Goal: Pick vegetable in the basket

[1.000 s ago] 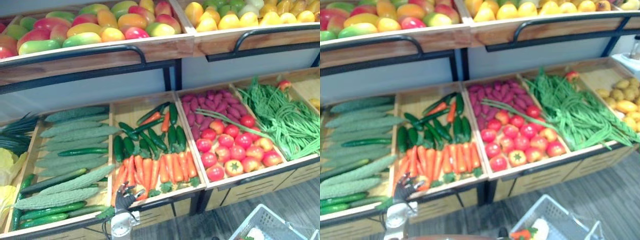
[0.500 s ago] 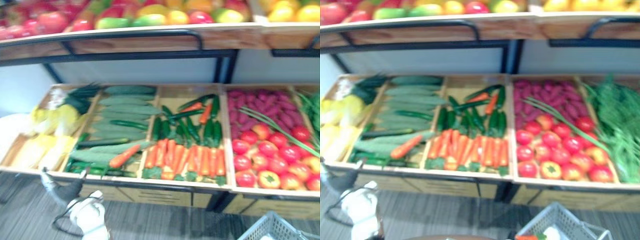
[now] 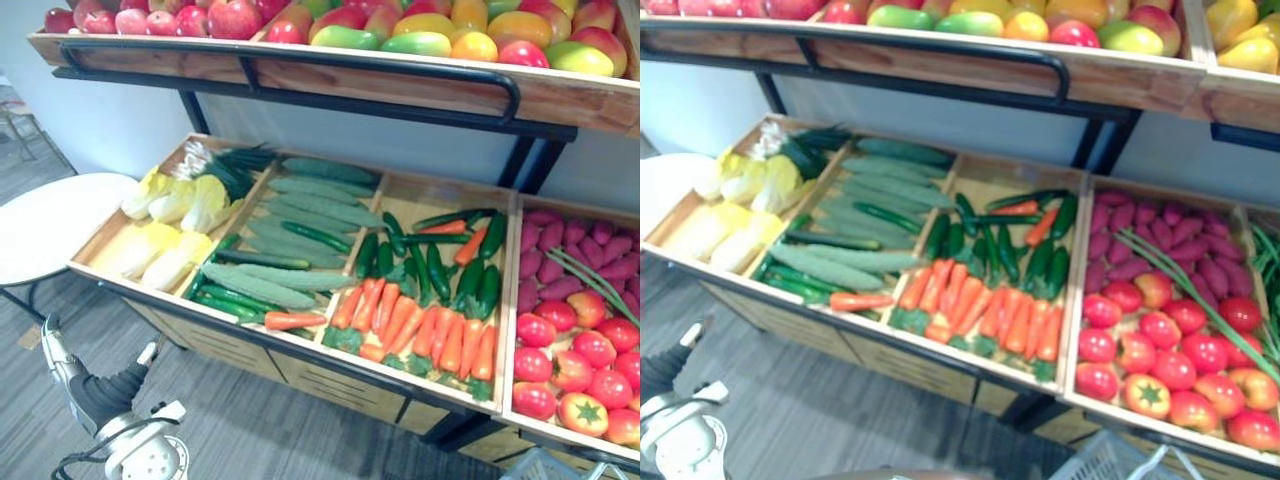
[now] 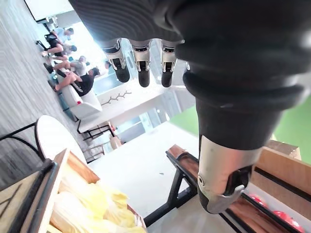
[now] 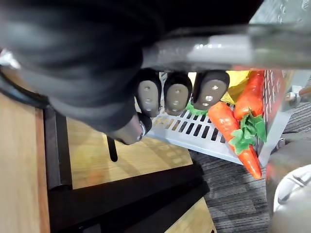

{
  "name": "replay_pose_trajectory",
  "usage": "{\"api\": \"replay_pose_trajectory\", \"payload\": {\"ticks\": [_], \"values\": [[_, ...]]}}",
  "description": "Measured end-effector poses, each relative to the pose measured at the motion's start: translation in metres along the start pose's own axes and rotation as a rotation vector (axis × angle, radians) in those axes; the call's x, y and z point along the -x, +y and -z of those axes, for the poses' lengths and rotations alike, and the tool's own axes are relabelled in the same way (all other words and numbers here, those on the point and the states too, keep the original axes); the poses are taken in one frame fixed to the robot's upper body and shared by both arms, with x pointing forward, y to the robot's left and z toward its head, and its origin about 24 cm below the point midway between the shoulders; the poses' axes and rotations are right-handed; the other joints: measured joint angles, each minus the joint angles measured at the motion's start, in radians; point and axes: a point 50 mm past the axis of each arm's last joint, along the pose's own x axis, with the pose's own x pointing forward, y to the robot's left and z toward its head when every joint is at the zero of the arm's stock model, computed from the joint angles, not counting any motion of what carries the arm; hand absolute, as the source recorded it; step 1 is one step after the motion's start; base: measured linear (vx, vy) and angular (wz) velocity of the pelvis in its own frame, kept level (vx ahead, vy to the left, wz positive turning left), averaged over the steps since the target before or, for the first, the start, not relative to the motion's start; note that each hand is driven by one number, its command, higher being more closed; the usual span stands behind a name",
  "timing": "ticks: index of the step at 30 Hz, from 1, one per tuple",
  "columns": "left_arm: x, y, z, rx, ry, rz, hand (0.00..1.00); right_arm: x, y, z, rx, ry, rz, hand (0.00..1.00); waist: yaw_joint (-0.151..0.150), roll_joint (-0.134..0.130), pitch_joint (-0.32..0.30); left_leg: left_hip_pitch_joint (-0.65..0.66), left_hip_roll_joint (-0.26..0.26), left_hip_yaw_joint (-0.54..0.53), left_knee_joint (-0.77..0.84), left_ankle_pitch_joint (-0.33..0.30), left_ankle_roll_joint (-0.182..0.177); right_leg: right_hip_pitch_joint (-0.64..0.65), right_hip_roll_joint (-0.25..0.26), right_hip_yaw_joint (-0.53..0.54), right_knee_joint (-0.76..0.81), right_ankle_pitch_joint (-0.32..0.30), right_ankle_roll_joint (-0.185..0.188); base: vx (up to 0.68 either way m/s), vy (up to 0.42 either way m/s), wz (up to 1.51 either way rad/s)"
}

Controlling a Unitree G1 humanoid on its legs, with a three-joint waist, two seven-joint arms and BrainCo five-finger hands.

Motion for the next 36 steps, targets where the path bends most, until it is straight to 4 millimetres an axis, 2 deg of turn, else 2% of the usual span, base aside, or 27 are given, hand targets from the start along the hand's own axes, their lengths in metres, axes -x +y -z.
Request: {"api": "replay_pose_trajectory", "payload": {"ticks": [1, 5, 6, 7, 9, 10, 11, 13, 16, 20, 22, 25, 26, 30, 34, 36], "values": [[0.002, 0.0, 0.008, -0.017, 0.027, 0.008, 0.0, 0.001, -0.001, 0.001, 0.001, 0.002, 0.003, 1.0, 0.002, 0.005, -0.007, 0.0, 0.0, 0.0, -0.001, 0.0, 0.0, 0.0, 0.0, -0.001, 0.0, 0.0, 0.0, 0.01, -0.024, 0.07], [0.026, 0.002, 0.079, -0.112, 0.342, 0.027, 0.0, 0.001, -0.003, 0.002, 0.003, 0.005, 0.007, 1.0, 0.0, 0.006, -0.024, 0.008, 0.004, 0.02, -0.002, 0.0, 0.001, 0.0, 0.0, 0.002, 0.002, 0.0, 0.001, 0.01, -0.016, -0.06], [0.038, 0.006, 0.1, -0.109, 0.457, 0.015, 0.0, 0.002, -0.004, 0.004, 0.004, 0.009, 0.009, 1.0, 0.0, 0.005, -0.026, 0.014, 0.005, 0.025, -0.004, 0.0, 0.001, 0.0, 0.0, 0.006, 0.002, 0.0, 0.001, 0.0, -0.019, -0.1], [0.044, 0.008, 0.109, -0.109, 0.514, 0.004, 0.0, 0.002, -0.004, 0.004, 0.004, 0.011, 0.009, 1.0, 0.0, 0.006, -0.028, 0.015, 0.005, 0.027, -0.004, 0.0, 0.001, 0.0, 0.0, 0.009, 0.002, 0.0, 0.001, 0.01, -0.018, -0.11], [0.068, 0.017, 0.141, -0.096, 0.718, -0.056, 0.0, 0.002, -0.003, 0.005, 0.001, 0.014, 0.01, 1.0, -0.002, 0.009, -0.039, 0.021, 0.006, 0.036, -0.006, 0.002, -0.004, -0.001, 0.0, 0.023, -0.002, 0.0, -0.001, 0.01, -0.012, -0.13], [0.082, 0.021, 0.155, -0.091, 0.821, -0.086, 0.0, 0.002, -0.003, 0.006, 0.001, 0.015, 0.012, 1.0, -0.003, 0.003, -0.042, 0.023, 0.006, 0.045, -0.009, 0.002, -0.004, -0.006, 0.0, 0.031, -0.003, 0.0, -0.001, 0.04, -0.039, -0.33], [0.131, 0.027, 0.184, -0.087, 1.104, -0.086, 0.0, 0.003, -0.01, 0.008, -0.027, 0.025, 0.045, 1.0, -0.011, 0.008, -0.052, 0.048, 0.009, 0.065, -0.032, 0.002, -0.004, -0.006, 0.005, 0.056, -0.009, 0.0, -0.002, 0.04, -0.04, -0.34], [0.145, 0.027, 0.189, -0.069, 1.173, -0.05, 0.0, 0.002, -0.011, 0.01, -0.037, 0.043, 0.058, 1.0, -0.021, 0.008, -0.052, 0.053, 0.015, 0.07, -0.04, 0.008, -0.014, -0.006, 0.013, 0.061, -0.017, 0.0, -0.002, 0.05, -0.039, -0.17], [0.154, 0.026, 0.193, -0.067, 1.223, -0.013, 0.0, 0.001, -0.012, 0.009, -0.041, 0.052, 0.063, 1.0, -0.03, 0.009, -0.052, 0.057, 0.021, 0.077, -0.04, 0.009, -0.018, -0.012, 0.021, 0.075, -0.02, 0.0, -0.003, 0.04, -0.026, -0.13], [0.175, 0.027, 0.199, -0.053, 1.328, 0.166, 0.0, -0.002, -0.014, 0.005, -0.003, 0.05, 0.046, 1.0, -0.032, 0.013, -0.053, 0.093, 0.031, 0.12, -0.054, 0.001, -0.028, -0.019, 0.033, 0.125, -0.02, -0.002, -0.005, 0.04, -0.02, -0.36], [0.191, 0.021, 0.199, -0.036, 1.388, 0.287, 0.0, -0.005, -0.012, 0.001, 0.022, 0.055, 0.024, 1.0, -0.031, 0.021, -0.048, 0.123, 0.035, 0.166, -0.052, -0.014, -0.031, -0.027, 0.04, 0.178, -0.017, -0.002, -0.006, 0.02, -0.005, -0.58], [0.2, 0.005, 0.195, -0.036, 1.387, 0.475, 0.0, -0.009, -0.009, -0.006, 0.065, 0.051, -0.008, 1.0, -0.043, 0.022, -0.045, 0.13, 0.035, 0.191, -0.036, -0.031, -0.034, -0.038, 0.043, 0.219, -0.015, -0.001, -0.005, 0.01, 0.001, -0.39], [0.201, -0.003, 0.192, -0.051, 1.367, 0.559, 0.0, -0.01, -0.007, -0.007, 0.086, 0.053, -0.02, 1.0, -0.055, 0.022, -0.043, 0.139, 0.034, 0.197, -0.037, -0.034, -0.035, -0.037, 0.043, 0.229, -0.015, -0.001, -0.005, 0.02, 0.005, -0.27], [0.189, -0.018, 0.19, -0.128, 1.272, 0.733, 0.0, -0.012, 0.003, -0.009, 0.149, 0.055, -0.064, 1.0, -0.061, 0.015, -0.038, 0.156, 0.032, 0.249, -0.033, -0.052, -0.036, -0.068, 0.045, 0.29, 0.0, 0.0, -0.002, 0.02, 0.012, -0.42], [0.173, -0.037, 0.186, -0.146, 1.179, 0.819, 0.0, -0.015, 0.018, -0.018, 0.167, 0.033, -0.105, 1.0, -0.071, -0.004, 0.01, 0.169, 0.026, 0.308, -0.011, -0.071, -0.034, -0.111, 0.041, 0.36, 0.047, 0.004, 0.002, 0.0, 0.024, -0.49], [0.161, -0.048, 0.183, -0.159, 1.123, 0.846, 0.0, -0.016, 0.04, -0.026, 0.186, -0.008, -0.162, 1.0, -0.072, -0.031, 0.062, 0.193, 0.024, 0.4, 0.01, -0.091, -0.035, -0.159, 0.049, 0.446, 0.087, 0.012, -0.008, -0.04, 0.033, -0.97]]}}
